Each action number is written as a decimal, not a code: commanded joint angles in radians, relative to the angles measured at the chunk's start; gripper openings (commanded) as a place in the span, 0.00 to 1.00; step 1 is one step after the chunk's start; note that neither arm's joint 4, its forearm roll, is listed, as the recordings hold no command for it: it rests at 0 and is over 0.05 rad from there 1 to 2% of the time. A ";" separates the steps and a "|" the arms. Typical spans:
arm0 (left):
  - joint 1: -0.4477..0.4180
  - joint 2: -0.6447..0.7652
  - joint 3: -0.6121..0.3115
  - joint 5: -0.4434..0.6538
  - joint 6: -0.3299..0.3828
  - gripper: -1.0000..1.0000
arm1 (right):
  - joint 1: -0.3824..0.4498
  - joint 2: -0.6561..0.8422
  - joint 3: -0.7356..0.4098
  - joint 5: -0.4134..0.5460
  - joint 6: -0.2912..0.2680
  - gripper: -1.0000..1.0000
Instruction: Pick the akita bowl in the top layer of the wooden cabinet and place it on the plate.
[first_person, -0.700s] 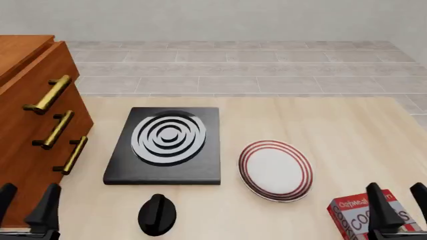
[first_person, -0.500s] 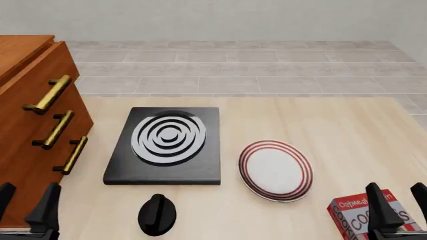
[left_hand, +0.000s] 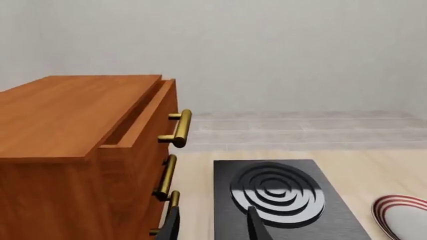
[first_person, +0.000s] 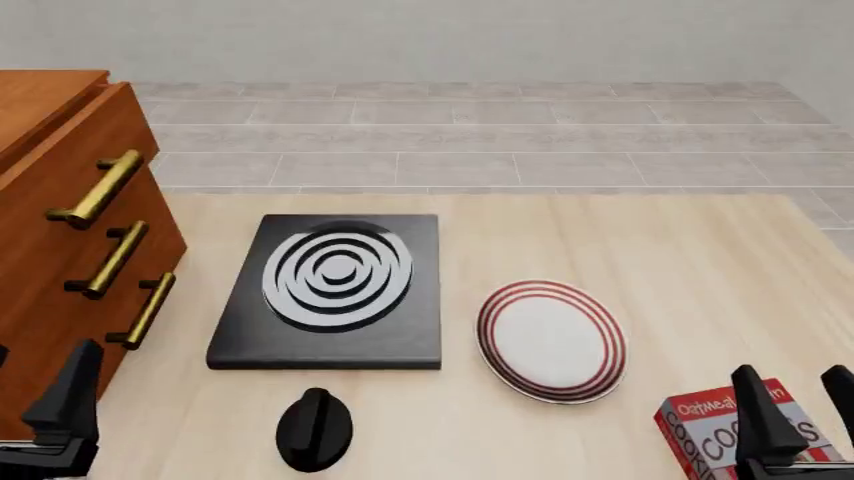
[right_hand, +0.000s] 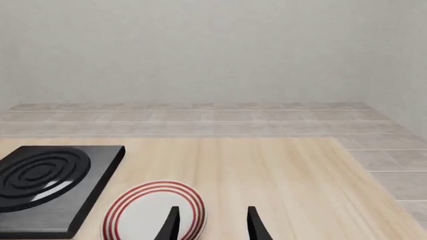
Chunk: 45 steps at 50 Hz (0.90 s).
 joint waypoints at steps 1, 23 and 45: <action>-0.031 0.061 -0.074 0.002 0.011 1.00 | -0.001 0.003 0.001 -0.002 -0.001 1.00; -0.081 0.214 -0.285 0.088 0.045 1.00 | 0.000 0.006 0.001 -0.008 -0.001 1.00; -0.096 0.249 -0.453 0.154 0.019 1.00 | 0.000 0.004 0.001 -0.005 -0.002 1.00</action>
